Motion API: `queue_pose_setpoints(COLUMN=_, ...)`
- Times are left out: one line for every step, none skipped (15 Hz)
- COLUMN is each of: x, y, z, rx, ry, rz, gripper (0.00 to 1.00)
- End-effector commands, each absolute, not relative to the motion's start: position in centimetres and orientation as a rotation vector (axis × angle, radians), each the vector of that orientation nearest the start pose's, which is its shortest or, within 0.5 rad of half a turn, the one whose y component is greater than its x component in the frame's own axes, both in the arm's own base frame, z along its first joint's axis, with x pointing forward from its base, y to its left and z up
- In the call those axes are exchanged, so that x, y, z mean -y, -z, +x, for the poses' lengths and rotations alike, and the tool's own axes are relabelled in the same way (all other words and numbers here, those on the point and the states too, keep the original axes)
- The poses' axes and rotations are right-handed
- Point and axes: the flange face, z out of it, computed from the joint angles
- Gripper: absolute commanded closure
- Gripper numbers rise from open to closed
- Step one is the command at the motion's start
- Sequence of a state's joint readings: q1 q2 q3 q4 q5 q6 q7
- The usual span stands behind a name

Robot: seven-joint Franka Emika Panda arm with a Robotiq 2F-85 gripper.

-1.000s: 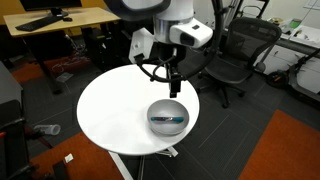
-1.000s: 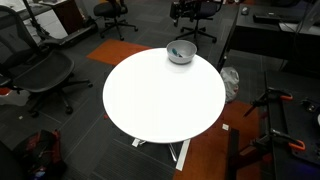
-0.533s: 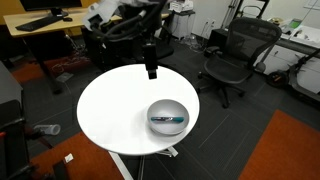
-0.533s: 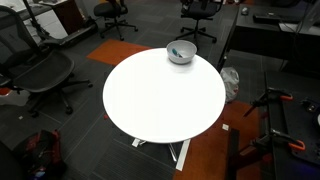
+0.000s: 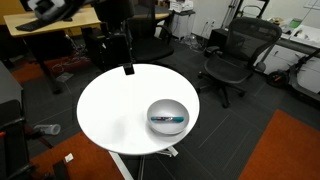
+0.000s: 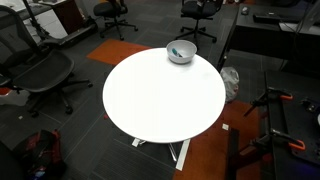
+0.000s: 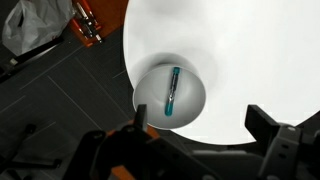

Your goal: Put the marker in the bowl

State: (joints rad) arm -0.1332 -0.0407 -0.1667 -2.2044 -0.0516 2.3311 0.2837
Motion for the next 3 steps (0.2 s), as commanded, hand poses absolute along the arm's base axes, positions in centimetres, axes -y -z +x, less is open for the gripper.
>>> queue_pose_setpoints(x=16.19, y=-41.36, z=51.49, rx=-0.864, ry=0.257, rz=-3.046, gripper=0.00)
queue_pose_setpoints(x=16.22, y=-41.25, z=51.50, rx=-0.865, ry=0.254, rz=-3.047, gripper=0.00)
queue_pose_setpoints(x=16.20, y=-41.19, z=51.53, rx=-0.864, ry=0.253, rz=-3.047, gripper=0.00)
